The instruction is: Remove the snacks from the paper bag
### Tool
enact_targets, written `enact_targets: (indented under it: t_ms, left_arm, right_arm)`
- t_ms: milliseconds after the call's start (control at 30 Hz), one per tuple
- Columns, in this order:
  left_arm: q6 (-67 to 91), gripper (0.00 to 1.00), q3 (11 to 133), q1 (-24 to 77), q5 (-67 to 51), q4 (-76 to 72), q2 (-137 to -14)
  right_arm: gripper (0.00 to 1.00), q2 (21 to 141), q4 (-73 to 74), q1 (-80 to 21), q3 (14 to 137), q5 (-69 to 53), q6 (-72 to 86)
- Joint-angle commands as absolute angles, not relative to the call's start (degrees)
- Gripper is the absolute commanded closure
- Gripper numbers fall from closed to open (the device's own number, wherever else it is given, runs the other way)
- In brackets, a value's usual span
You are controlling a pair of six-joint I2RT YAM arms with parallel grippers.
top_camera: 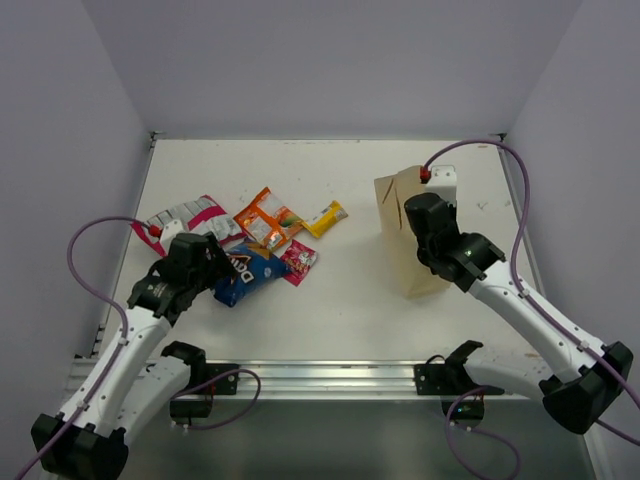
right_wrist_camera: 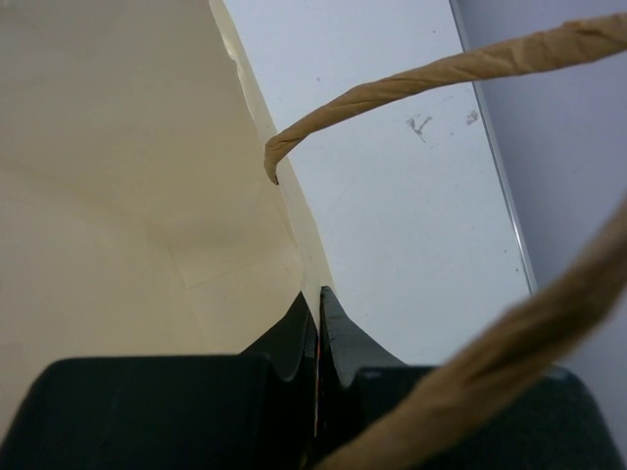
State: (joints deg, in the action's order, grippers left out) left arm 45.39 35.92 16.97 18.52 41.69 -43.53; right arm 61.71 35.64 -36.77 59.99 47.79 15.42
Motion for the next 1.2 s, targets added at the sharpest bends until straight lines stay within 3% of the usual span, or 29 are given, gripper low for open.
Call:
enact_targets:
  t_ms: [0, 300, 700, 1167]
  left_arm:
    - [43.52, 0.00, 44.97, 16.61, 23.64, 47.36, -41.40]
    - [35.08, 0.00, 55.54, 16.61, 25.67, 53.44, -38.76]
    - [29.71, 0.00, 57.13, 16.61, 24.17, 52.64, -35.42]
    - [25.31, 0.00, 62.14, 16.61, 25.31, 53.79, -33.58]
  right_arm:
    - [1.00, 60.73, 36.39, -36.30, 63.01, 45.71, 15.56]
    - [1.00, 62.13, 36.39, -26.90, 70.47, 35.08, 15.38]
    - [1.00, 74.87, 36.39, -13.02, 84.98, 20.31, 18.80]
    - [0.99, 87.89, 35.33, -1.94, 86.05, 6.86, 20.74]
